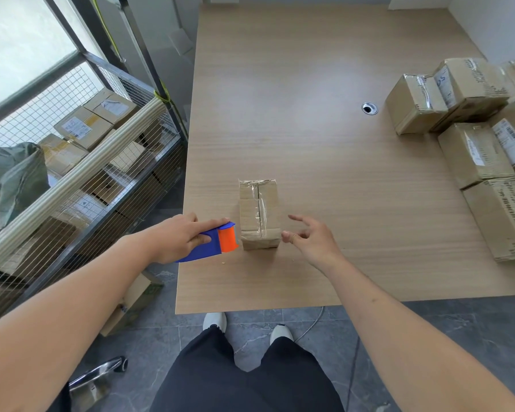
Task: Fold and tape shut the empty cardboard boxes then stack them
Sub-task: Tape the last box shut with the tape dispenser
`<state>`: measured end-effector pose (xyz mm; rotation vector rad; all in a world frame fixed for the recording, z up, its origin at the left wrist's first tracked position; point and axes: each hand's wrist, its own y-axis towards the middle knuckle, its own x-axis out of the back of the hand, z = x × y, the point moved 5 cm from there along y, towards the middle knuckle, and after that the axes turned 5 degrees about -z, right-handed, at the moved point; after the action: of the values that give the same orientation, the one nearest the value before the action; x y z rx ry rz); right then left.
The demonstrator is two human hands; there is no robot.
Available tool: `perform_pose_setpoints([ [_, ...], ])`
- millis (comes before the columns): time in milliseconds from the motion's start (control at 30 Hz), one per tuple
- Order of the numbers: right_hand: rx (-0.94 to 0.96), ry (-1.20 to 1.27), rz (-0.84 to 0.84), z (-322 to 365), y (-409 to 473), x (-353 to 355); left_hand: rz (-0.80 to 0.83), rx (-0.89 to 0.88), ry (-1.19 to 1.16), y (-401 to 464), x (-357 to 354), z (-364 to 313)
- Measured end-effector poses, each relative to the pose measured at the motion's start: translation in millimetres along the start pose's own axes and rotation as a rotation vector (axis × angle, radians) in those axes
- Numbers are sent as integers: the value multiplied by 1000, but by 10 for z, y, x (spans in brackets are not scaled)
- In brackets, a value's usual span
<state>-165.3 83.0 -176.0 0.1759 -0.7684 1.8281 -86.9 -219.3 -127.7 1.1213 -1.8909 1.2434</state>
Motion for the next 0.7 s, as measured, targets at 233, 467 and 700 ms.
perform_pose_setpoints([
  [233,299,-21,-166,190,-63,-14,8,-20,-6,63,-29,31],
  [467,610,-271,-78,374,-18,-252,44,-35,-47,118,-65,30],
  [700,766,-646,-132,501,-132,-354,62,-32,-105,123,-100,2],
])
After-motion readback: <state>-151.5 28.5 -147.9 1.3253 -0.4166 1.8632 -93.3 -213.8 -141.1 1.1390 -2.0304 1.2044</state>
